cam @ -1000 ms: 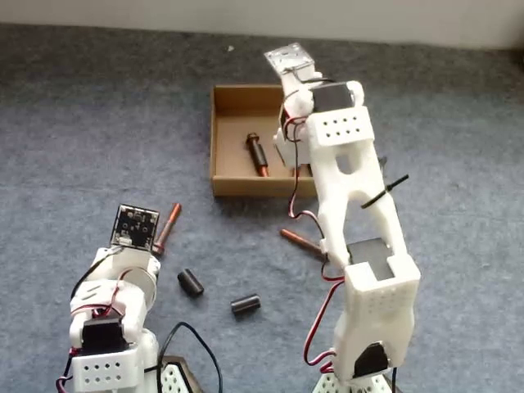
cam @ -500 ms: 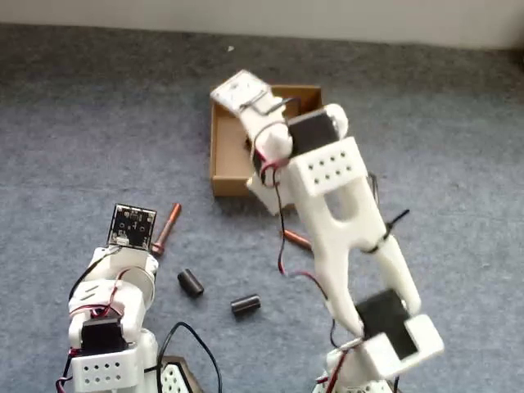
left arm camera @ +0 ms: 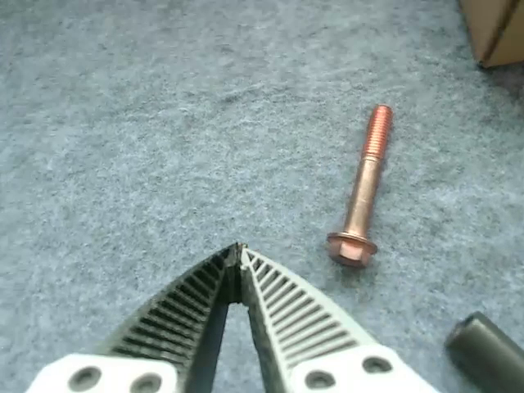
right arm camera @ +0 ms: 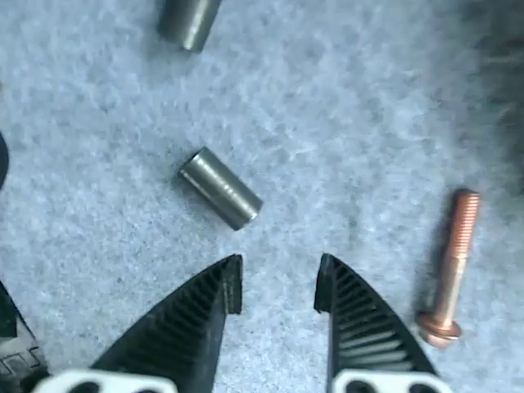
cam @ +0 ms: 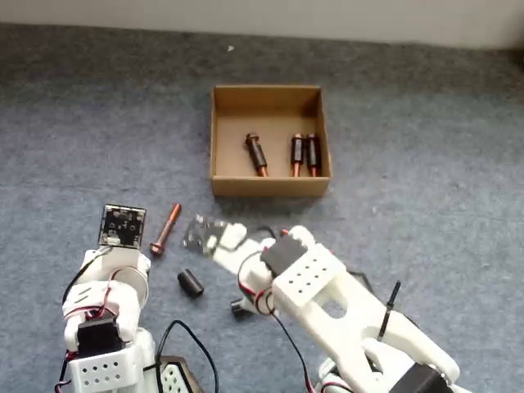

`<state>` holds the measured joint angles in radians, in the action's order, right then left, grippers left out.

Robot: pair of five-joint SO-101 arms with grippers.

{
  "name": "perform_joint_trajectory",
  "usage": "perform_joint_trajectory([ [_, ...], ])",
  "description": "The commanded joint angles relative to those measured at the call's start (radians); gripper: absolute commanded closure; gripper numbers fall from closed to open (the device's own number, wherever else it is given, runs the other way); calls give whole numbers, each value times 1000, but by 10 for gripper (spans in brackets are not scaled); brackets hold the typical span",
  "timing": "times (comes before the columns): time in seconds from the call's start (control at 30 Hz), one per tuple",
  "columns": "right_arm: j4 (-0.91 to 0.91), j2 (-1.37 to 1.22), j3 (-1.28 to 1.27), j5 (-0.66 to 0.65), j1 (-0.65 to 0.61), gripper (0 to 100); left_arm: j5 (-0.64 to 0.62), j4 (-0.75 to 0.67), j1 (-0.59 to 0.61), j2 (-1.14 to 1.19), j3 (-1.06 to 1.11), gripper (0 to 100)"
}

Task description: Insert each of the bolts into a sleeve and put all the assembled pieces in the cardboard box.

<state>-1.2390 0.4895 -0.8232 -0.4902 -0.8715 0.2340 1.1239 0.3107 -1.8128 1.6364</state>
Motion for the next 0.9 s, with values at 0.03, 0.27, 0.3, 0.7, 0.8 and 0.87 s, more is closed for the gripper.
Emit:
perform_joint_trajectory([
  [0.03, 114, 39, -104, -9, -79, 857, 3, -12, 113, -7, -73, 947],
  [0.27, 131, 39, -113, -25, -165, 854, 3, -12, 114, -5, -73, 947],
  [0.3, 131, 38, -104, -38, -170, 854, 3, -12, 114, -5, -73, 946],
  [0.7, 194, -257, 53, -80, -171, 854, 5, -12, 114, -5, -70, 945],
  [0.8, 226, -288, 59, -78, -170, 854, 5, -12, 114, -5, -70, 944],
  [0.87, 262, -295, 56, -75, -170, 854, 5, -12, 113, -5, -70, 944],
])
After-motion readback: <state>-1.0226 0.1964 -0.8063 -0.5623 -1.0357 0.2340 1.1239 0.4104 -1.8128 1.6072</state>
